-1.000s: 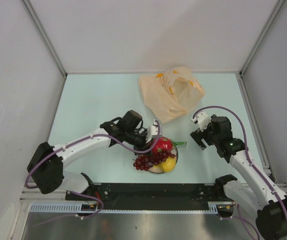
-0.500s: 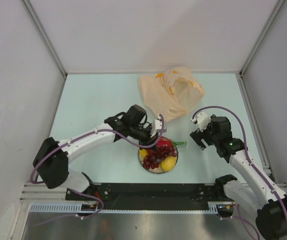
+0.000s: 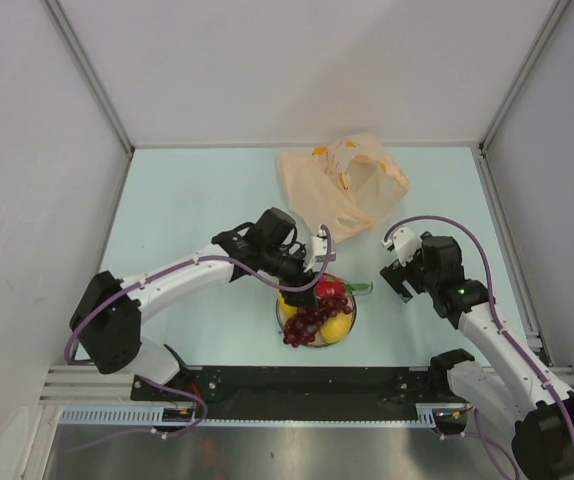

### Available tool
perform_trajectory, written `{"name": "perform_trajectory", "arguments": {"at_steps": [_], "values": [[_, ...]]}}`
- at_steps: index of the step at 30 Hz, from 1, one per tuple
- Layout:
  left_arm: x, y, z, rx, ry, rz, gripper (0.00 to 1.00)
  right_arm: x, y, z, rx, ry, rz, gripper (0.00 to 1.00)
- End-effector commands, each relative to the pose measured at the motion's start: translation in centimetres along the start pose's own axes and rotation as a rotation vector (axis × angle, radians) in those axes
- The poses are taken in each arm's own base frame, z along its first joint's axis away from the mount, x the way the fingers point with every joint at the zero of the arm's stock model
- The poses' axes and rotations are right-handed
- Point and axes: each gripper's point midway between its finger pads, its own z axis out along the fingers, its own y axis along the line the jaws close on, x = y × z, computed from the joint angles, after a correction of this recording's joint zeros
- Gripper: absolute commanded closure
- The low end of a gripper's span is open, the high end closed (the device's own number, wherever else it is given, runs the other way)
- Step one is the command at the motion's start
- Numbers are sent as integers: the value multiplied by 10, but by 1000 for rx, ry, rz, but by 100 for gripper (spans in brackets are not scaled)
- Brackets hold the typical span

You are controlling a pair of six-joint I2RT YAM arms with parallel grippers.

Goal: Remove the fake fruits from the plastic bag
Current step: Adjust the fake fruit on the plate, then reset both arms

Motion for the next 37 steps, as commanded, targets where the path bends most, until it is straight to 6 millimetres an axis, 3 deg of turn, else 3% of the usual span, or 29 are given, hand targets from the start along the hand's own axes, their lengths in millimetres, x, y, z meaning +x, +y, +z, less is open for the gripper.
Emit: {"name": "perform_trajectory", "arguments": {"at_steps": [1, 3, 5, 6, 9, 10, 12, 13, 15, 17, 18, 19, 20, 22, 23, 24, 26, 28, 32, 37], "values": [[-36, 1, -14, -53, -77, 37, 31, -17, -12, -1, 57, -65, 6, 0], [-46, 1, -25, -88, -88, 48, 15, -28, -18, -3, 75, -94, 1, 0], [-70, 5, -45, -149, -134, 87, 6, -36, -21, -2, 75, -98, -5, 0], [-82, 10, -57, -192, -152, 103, 0, -49, -26, -5, 79, -121, -9, 0], [-102, 30, -95, -314, -199, 132, 0, -64, -25, 1, 44, -117, -18, 0], [-105, 37, -105, -349, -208, 135, 0, -80, -29, -2, 46, -142, -24, 0], [-109, 57, -139, -446, -240, 116, 0, -89, -27, 4, 24, -134, -32, 0], [-107, 69, -152, -513, -239, 91, 0, -105, -28, 2, 16, -162, -43, 0], [-95, 96, -182, -650, -255, -5, 0, -114, -27, 6, 3, -152, -34, 0], [-71, 126, -218, -856, -228, -107, 0, -139, -46, -2, 54, -188, 88, 0], [-56, 135, -226, -927, -215, -179, 0, -142, -56, 3, 85, -170, 160, 0], [-43, 144, -242, -1025, -199, -230, 0, -143, -67, 1, 108, -160, 233, 0], [-28, 152, -258, -1094, -197, -293, 0, -156, -98, -10, 172, -200, 411, 0], [-1, 158, -271, -1188, -232, -444, 0, -151, -121, -11, 181, -194, 572, 0], [14, 163, -286, -1256, -246, -513, 0, -143, -143, -16, 214, -204, 718, 0], [30, 163, -282, -1262, -264, -593, 0, -147, -139, -17, 150, -216, 755, 0], [40, 161, -292, -1296, -298, -623, 0, -144, -132, -16, 146, -188, 811, 0], [53, 161, -287, -1306, -265, -612, 0, -139, -131, -22, 203, -166, 807, 0], [50, 168, -287, -1311, -287, -609, 0, -138, -124, -26, 239, -174, 760, 0], [25, 172, -297, -1295, -330, -575, 0, -153, -113, -10, 195, -191, 637, 0]]}}
